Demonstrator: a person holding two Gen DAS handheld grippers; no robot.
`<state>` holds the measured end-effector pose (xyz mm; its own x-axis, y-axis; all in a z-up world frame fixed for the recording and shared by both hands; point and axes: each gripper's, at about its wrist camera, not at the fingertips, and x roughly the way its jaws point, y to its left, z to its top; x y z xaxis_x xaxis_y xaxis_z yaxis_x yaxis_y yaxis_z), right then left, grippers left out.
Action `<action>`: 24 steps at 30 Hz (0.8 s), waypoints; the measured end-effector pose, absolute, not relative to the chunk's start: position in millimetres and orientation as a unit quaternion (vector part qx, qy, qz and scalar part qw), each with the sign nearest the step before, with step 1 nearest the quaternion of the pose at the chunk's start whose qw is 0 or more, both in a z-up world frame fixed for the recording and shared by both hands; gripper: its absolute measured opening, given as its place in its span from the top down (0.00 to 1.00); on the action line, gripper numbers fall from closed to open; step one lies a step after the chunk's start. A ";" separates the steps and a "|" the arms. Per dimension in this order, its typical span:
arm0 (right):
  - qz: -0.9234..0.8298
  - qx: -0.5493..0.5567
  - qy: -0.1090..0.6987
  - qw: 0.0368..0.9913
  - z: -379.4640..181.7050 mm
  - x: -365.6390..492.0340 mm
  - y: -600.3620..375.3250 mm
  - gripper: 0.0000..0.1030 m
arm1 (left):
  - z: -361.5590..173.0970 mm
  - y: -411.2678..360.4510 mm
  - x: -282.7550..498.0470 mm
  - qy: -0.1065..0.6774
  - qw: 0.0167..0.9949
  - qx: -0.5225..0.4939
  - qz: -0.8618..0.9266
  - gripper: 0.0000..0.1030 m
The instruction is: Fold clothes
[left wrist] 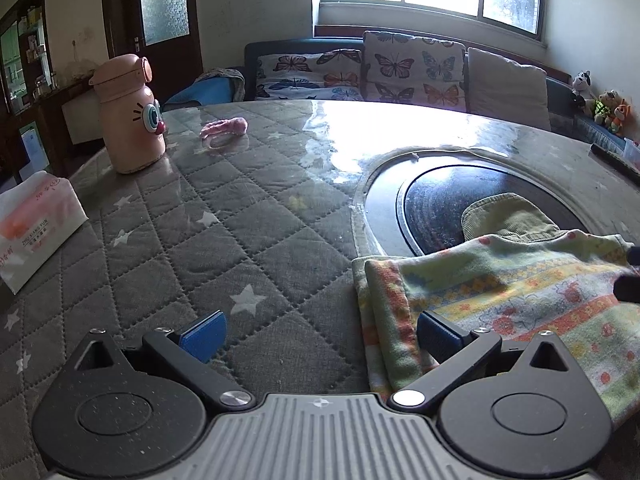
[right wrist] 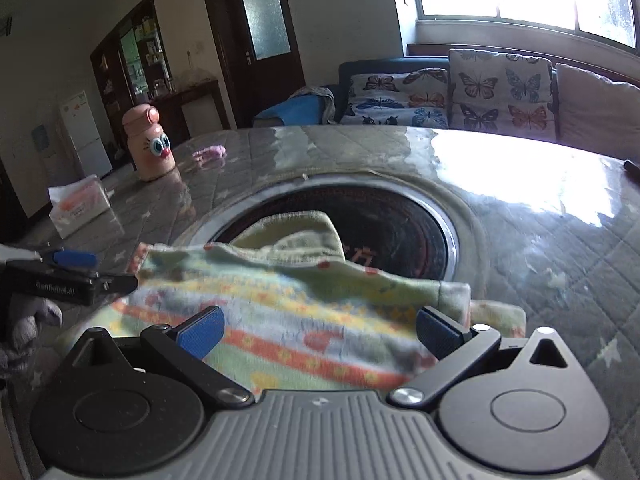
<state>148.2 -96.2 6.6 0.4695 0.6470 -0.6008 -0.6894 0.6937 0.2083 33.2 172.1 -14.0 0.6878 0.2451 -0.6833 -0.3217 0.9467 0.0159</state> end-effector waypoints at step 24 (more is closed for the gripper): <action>0.364 -0.079 0.332 0.867 -7.8 137.3 -104.6 0.00 | -18.9 159.6 40.8 0.367 0.918 -0.055 0.140 0.00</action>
